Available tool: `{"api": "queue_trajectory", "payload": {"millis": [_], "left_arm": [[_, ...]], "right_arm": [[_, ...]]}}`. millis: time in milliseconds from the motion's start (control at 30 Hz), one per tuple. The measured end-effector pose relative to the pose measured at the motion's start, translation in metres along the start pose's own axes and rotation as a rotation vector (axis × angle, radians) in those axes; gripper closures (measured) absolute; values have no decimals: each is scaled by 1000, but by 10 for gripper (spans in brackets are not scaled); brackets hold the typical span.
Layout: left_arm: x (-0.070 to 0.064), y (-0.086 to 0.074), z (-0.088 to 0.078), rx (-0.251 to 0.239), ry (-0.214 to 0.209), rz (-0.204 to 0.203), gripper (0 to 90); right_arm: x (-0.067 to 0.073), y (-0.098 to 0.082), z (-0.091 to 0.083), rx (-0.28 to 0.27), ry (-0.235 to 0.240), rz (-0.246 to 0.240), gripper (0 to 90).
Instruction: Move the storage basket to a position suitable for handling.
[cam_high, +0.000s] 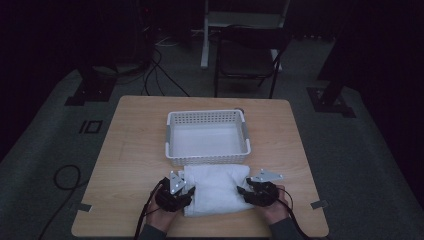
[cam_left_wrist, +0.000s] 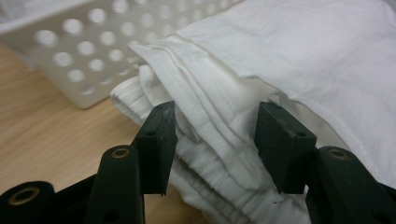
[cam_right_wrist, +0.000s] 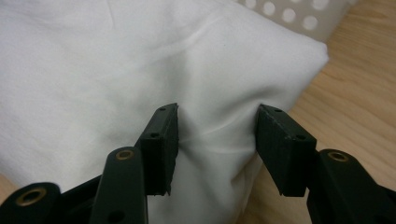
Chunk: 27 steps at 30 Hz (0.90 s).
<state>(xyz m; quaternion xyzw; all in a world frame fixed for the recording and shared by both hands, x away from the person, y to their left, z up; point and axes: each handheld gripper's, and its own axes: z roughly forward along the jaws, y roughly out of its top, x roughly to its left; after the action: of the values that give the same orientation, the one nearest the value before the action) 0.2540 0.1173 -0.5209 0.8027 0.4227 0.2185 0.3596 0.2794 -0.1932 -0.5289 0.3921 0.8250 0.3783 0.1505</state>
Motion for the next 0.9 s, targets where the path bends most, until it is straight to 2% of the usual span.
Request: {"api": "queue_trajectory", "payload": {"millis": [200,567,600,900], "left_arm": [[14,4,5,3,29,-18,487],[28,9,11,8,63,-25,488],[33,11,13,10,73,-29,488],[44,14,17,15,87,-64,491]], "right_arm": [[2,10,11,0,5,-6,475],[3,24,25,-8,-6,-18,466],[3,26,28,-8,-5,-17,464],[4,34,36,-9,0,-12,464]]}}
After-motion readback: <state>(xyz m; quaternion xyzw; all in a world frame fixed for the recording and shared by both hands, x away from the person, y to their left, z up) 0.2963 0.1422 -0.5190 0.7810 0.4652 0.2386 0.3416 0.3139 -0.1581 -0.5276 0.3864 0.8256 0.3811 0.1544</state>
